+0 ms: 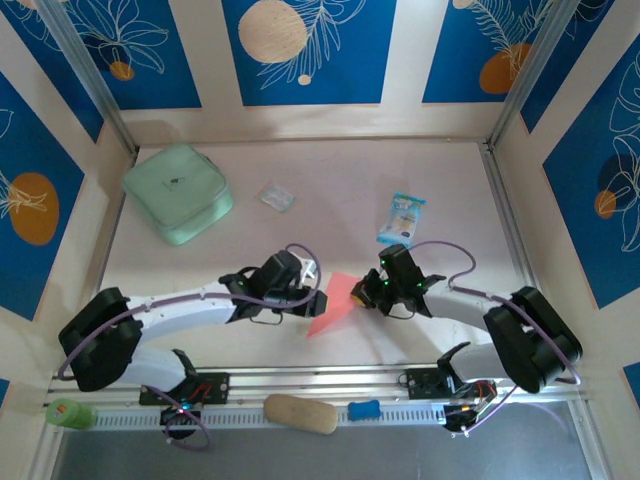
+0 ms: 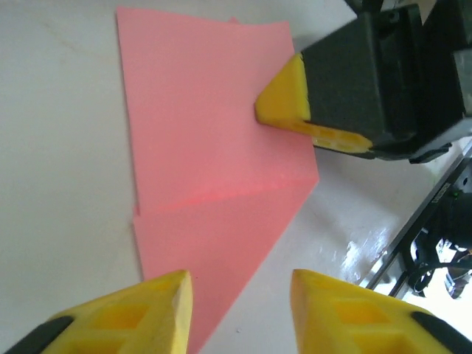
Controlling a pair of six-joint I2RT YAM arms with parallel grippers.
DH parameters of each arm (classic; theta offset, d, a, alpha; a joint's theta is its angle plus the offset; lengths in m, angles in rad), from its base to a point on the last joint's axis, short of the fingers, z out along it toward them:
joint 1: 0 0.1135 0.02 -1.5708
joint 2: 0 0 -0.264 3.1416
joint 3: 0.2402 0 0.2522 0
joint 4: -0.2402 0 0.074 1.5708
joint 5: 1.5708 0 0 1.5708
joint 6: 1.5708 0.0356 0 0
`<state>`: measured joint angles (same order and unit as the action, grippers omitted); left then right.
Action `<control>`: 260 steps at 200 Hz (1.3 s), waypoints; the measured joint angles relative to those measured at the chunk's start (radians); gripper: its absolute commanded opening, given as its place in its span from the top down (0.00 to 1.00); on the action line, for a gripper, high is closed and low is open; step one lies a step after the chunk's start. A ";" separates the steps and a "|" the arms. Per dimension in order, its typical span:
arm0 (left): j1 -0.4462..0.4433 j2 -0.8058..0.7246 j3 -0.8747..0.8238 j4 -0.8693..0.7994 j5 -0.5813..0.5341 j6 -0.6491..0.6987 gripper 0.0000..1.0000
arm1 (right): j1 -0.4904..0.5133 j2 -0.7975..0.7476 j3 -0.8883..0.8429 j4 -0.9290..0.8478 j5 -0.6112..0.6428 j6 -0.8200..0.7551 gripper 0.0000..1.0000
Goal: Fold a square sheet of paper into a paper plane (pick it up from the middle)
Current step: Perform the fifth fold on the wing at the bottom-center of the table.
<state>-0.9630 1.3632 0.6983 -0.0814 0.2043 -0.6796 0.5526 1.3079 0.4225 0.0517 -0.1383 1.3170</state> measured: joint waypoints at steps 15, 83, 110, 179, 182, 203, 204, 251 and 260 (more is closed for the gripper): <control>-0.069 0.004 0.029 -0.044 -0.068 0.048 0.52 | 0.008 -0.035 -0.008 -0.014 0.031 0.033 1.00; -0.275 0.224 0.217 -0.238 -0.364 0.219 0.46 | 0.017 -0.041 -0.007 -0.019 0.040 0.045 1.00; -0.304 0.280 0.250 -0.294 -0.454 0.238 0.47 | 0.017 -0.038 -0.003 -0.020 0.037 0.045 1.00; -0.314 0.317 0.264 -0.325 -0.529 0.245 0.56 | 0.017 -0.035 0.003 -0.019 0.032 0.045 1.00; -0.314 0.318 0.264 -0.324 -0.529 0.245 0.56 | 0.017 -0.035 0.003 -0.019 0.031 0.045 1.00; -0.319 0.328 0.267 -0.325 -0.531 0.245 0.59 | 0.017 -0.035 0.003 -0.019 0.029 0.045 1.00; -0.320 0.329 0.268 -0.325 -0.531 0.245 0.59 | 0.017 -0.035 0.003 -0.019 0.029 0.045 1.00; -0.326 0.359 0.296 -0.332 -0.536 0.245 0.62 | 0.016 -0.035 0.003 -0.019 0.023 0.045 1.00; -0.327 0.363 0.299 -0.334 -0.541 0.245 0.63 | 0.016 -0.035 0.003 -0.019 0.022 0.045 1.00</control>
<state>-1.2900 1.7264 0.9970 -0.4152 -0.3367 -0.4343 0.5682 1.2732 0.4255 0.0322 -0.1162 1.3621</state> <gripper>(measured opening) 0.382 0.042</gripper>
